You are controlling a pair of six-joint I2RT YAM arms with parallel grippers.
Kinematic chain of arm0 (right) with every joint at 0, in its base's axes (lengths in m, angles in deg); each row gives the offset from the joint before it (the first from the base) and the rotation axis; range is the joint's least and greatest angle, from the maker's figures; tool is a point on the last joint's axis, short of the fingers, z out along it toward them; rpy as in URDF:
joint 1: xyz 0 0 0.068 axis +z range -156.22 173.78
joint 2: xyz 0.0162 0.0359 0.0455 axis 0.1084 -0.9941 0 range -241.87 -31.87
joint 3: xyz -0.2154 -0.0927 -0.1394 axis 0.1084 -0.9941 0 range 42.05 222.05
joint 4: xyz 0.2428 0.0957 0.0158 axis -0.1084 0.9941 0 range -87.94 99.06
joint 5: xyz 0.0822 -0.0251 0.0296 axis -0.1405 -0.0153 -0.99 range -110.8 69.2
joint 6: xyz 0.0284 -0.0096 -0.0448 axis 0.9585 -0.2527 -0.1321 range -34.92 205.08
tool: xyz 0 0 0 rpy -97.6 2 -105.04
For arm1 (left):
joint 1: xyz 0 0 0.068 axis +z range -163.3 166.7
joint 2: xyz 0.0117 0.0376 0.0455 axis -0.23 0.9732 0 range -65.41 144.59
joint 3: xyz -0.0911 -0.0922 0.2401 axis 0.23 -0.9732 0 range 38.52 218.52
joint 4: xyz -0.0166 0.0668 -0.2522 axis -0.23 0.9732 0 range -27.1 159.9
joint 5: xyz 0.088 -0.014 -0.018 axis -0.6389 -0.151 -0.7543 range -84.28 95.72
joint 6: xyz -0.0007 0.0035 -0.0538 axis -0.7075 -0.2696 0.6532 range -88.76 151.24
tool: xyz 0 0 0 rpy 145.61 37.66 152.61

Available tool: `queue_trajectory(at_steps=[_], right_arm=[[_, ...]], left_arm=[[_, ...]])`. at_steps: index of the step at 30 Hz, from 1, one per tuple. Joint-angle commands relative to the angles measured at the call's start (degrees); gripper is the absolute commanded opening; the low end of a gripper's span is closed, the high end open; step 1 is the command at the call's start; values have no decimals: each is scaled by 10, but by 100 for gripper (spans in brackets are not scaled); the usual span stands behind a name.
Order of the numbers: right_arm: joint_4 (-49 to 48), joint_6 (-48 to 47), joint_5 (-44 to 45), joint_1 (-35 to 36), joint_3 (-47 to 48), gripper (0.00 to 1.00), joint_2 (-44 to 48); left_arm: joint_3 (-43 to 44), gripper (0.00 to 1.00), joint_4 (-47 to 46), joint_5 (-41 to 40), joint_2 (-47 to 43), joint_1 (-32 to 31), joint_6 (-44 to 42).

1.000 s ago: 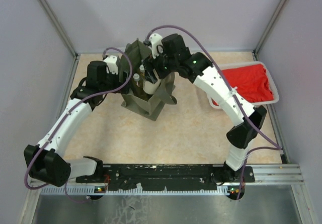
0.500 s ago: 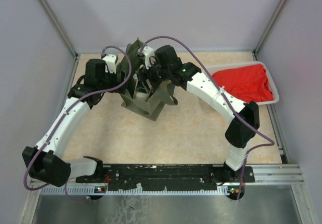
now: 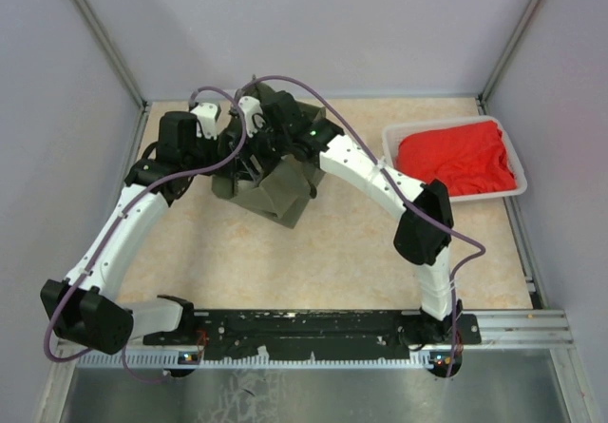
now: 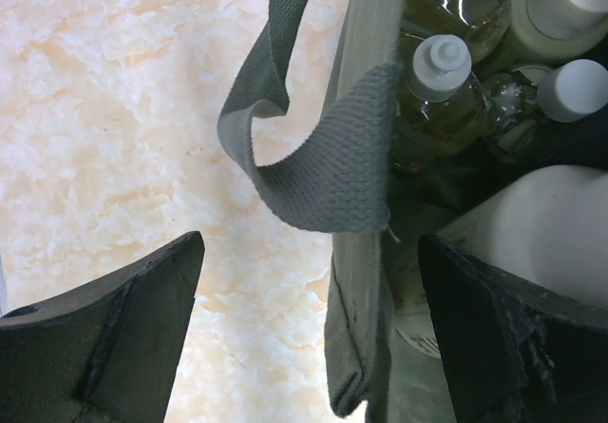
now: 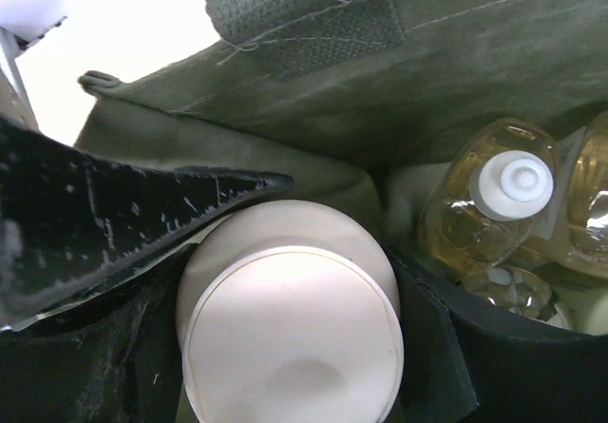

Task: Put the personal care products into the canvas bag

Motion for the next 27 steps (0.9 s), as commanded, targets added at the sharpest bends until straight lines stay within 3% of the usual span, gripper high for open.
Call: queue_trajectory(at_steps=[1, 7, 20, 27], right_arm=[[-23, -12, 38, 13, 53, 0, 6], [4, -39, 99, 13, 35, 0, 17], [-43, -36, 111, 8, -75, 0, 31], [-58, -51, 165, -5, -88, 0, 26]], left_arm=[[15, 100, 1, 2, -13, 0, -7], [11, 100, -2, 2, -12, 1, -6], [21, 100, 6, -7, -12, 1, -7], [23, 100, 8, -6, -10, 1, -7]])
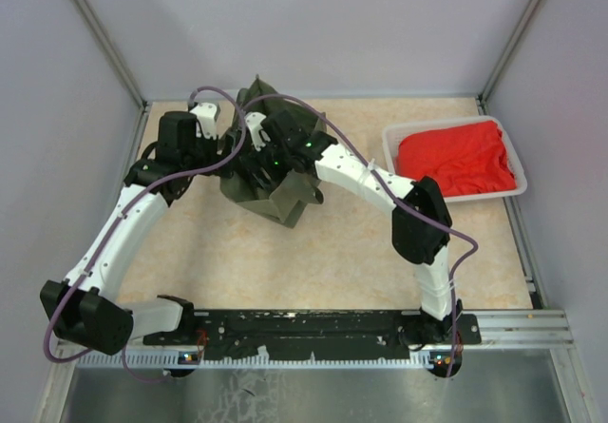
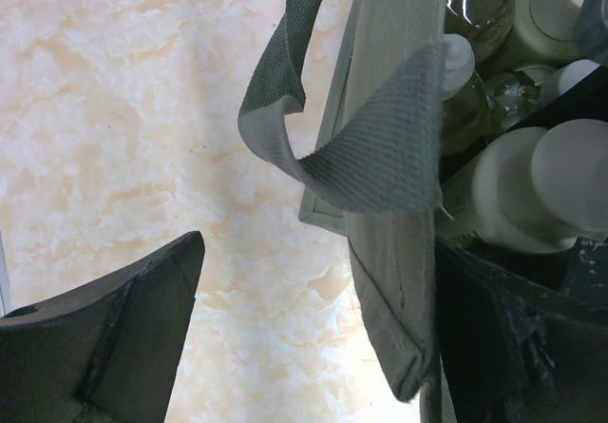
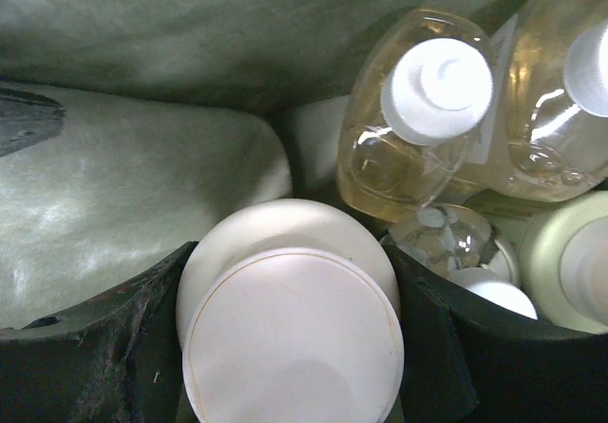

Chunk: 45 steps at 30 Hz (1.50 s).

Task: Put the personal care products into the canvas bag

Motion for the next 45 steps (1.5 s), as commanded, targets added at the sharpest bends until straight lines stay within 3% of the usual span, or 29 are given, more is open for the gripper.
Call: queue_trajectory(at_steps=[1, 10, 27, 34, 39, 45], right_arm=[[-31, -14, 44, -8, 3, 0, 30], [-16, -29, 63, -39, -1, 0, 29], [-67, 41, -117, -20, 6, 0, 13], [-49, 16, -35, -18, 52, 0, 9], [101, -10, 54, -18, 131, 0, -10], [197, -12, 117, -21, 105, 0, 30]], left_arm=[[21, 100, 3, 4, -8, -1, -6], [25, 100, 3, 2, -5, -1, -6], [27, 100, 6, 4, -9, -1, -5], [29, 100, 6, 5, -7, -1, -5], [31, 100, 10, 0, -10, -1, -8], [28, 100, 3, 8, -8, -1, -6]])
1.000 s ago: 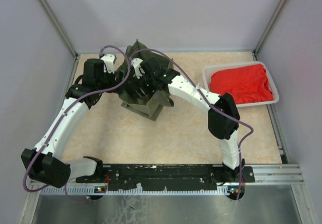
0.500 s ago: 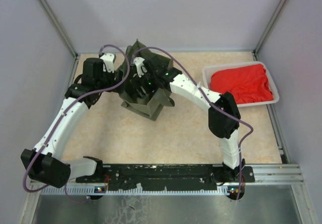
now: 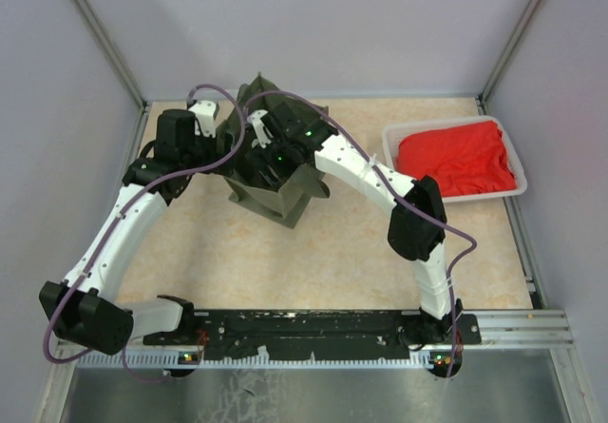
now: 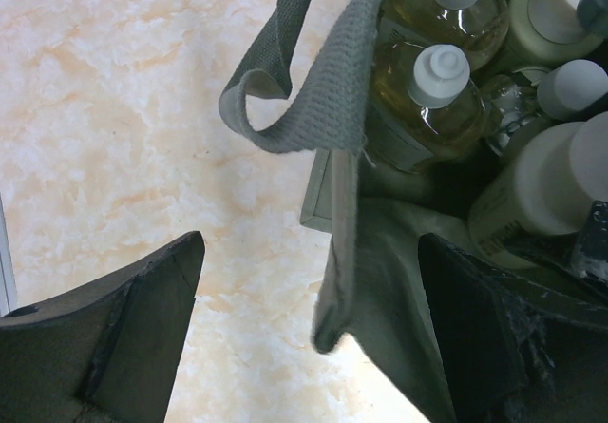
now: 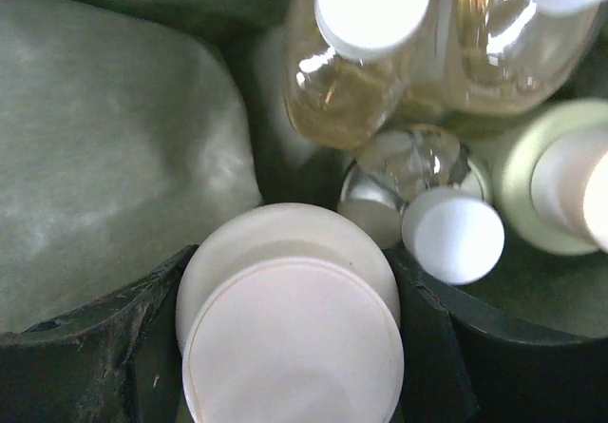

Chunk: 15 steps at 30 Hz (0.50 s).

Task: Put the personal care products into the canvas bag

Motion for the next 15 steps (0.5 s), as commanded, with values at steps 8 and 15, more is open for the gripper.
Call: queue_trajectory(at_steps=[8, 15], right_arm=[[78, -12, 143, -28, -42, 0, 86], [41, -12, 143, -40, -64, 0, 87]], left_arm=[[15, 100, -1, 7, -9, -1, -4], [15, 100, -2, 8, -7, -1, -1]])
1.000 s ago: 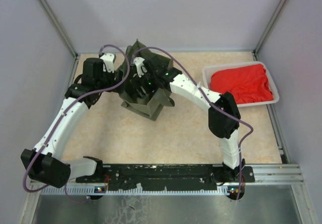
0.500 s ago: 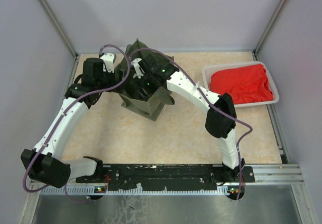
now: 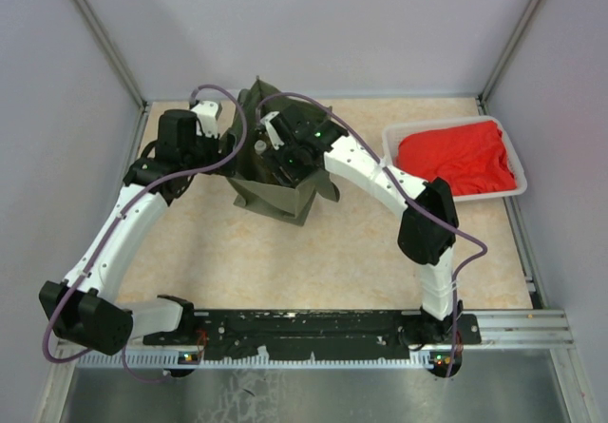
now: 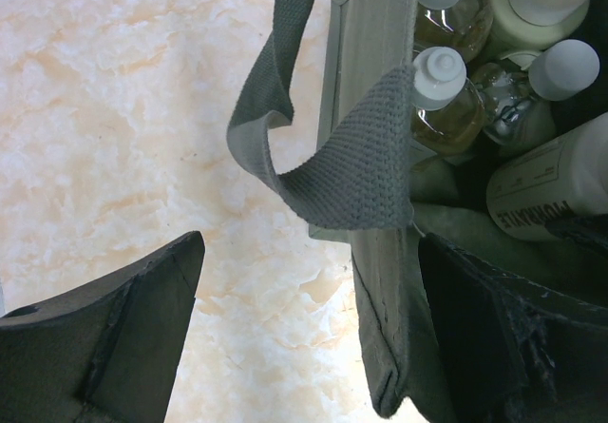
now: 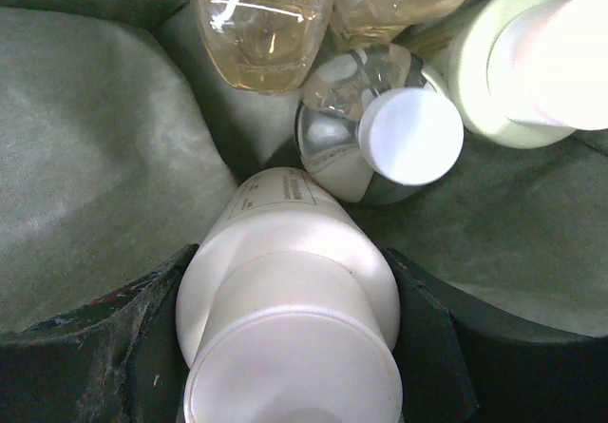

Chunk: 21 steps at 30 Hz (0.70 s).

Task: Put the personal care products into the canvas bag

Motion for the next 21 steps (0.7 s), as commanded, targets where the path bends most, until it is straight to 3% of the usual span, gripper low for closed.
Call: queue_trajectory(at_steps=[1, 15, 21], right_arm=[[-12, -25, 66, -28, -9, 0, 44], [-176, -26, 35, -49, 95, 0, 42], [-149, -42, 25, -70, 249, 0, -37]], left_arm=[[15, 100, -3, -2, -6, 1, -2], [19, 100, -3, 0, -1, 1, -4], [25, 100, 0, -3, 2, 1, -8]])
